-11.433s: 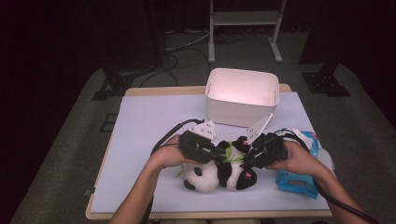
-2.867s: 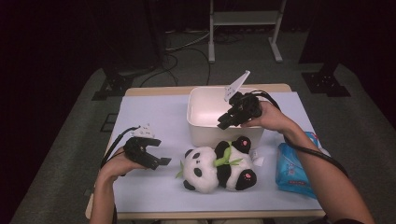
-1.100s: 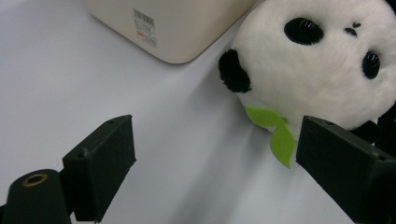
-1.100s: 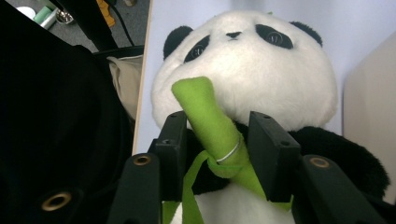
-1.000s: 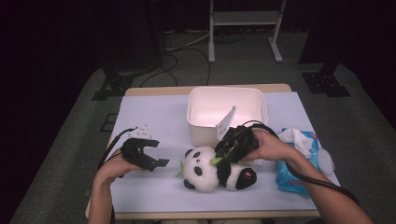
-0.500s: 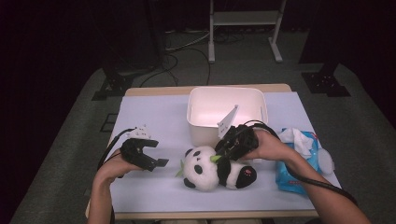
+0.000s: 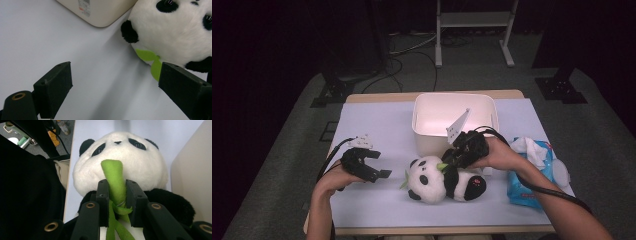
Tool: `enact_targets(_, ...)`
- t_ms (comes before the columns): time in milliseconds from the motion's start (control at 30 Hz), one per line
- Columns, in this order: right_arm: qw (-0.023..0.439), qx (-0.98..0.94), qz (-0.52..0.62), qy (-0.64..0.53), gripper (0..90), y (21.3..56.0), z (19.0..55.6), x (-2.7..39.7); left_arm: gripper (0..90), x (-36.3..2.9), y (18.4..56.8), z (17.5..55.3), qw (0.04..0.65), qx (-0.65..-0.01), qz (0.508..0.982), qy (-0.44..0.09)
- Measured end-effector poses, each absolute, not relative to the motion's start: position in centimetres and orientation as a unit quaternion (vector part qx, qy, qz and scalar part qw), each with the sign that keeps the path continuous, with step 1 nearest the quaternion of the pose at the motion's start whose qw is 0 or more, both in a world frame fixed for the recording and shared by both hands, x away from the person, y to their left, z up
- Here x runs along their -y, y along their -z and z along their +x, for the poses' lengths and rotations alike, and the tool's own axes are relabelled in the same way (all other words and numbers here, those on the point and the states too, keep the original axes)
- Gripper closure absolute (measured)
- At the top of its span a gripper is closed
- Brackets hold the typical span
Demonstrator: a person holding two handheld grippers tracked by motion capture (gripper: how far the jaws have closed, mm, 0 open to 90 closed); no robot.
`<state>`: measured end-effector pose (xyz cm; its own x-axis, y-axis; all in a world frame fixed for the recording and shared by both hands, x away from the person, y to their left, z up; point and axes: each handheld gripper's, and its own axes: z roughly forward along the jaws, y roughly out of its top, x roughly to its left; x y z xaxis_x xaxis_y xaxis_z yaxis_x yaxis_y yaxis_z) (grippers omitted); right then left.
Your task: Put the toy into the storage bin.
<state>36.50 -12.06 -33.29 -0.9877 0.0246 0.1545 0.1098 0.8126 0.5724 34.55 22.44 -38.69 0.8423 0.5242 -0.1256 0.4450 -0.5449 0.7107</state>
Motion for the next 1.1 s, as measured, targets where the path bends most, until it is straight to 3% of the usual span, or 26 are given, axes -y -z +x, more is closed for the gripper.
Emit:
enact_targets(767,0.071,0.947,-0.013,0.312,74.5,30.2,35.8,12.2,10.7,-22.5,38.9,34.9,0.396,-0.278,0.874,-0.048)
enact_targets(1100,0.058,0.942,-0.014,0.33,74.6,27.0,35.5,13.4,10.6,-22.6,39.1,35.0,0.399,-0.282,0.871,-0.045)
